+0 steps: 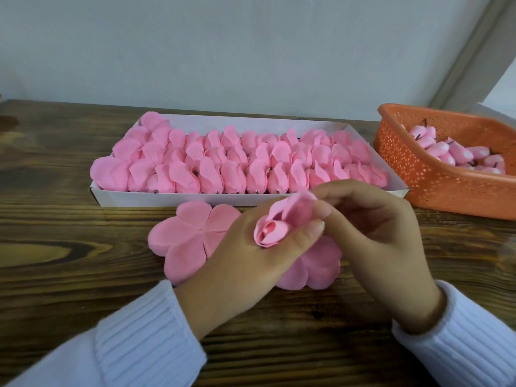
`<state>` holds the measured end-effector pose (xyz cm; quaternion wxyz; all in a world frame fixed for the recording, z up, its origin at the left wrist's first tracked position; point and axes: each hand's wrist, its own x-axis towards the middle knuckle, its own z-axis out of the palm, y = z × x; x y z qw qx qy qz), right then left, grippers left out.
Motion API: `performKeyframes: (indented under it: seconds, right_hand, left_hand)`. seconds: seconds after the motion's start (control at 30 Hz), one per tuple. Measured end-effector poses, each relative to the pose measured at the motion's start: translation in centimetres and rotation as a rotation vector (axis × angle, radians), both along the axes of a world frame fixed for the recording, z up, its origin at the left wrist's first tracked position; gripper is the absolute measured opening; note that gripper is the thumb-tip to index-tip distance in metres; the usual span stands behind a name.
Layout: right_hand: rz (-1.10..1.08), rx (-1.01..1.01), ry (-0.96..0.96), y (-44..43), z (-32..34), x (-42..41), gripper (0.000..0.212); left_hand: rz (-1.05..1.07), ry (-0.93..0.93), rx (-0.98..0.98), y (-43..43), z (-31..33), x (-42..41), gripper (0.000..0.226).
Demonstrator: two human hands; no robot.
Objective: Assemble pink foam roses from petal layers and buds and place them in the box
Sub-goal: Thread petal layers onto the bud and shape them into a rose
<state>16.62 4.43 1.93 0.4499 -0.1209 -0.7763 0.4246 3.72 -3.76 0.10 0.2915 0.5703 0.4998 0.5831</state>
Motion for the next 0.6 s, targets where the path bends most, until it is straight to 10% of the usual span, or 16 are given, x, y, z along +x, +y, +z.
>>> performKeyframes:
  seconds: [0.6]
  right_hand:
    - [0.178,-0.223,-0.138,-0.2,-1.2,-0.7,0.066]
  left_hand:
    - [0.007,-0.326,-0.058,0.1,0.1,0.1,0.029]
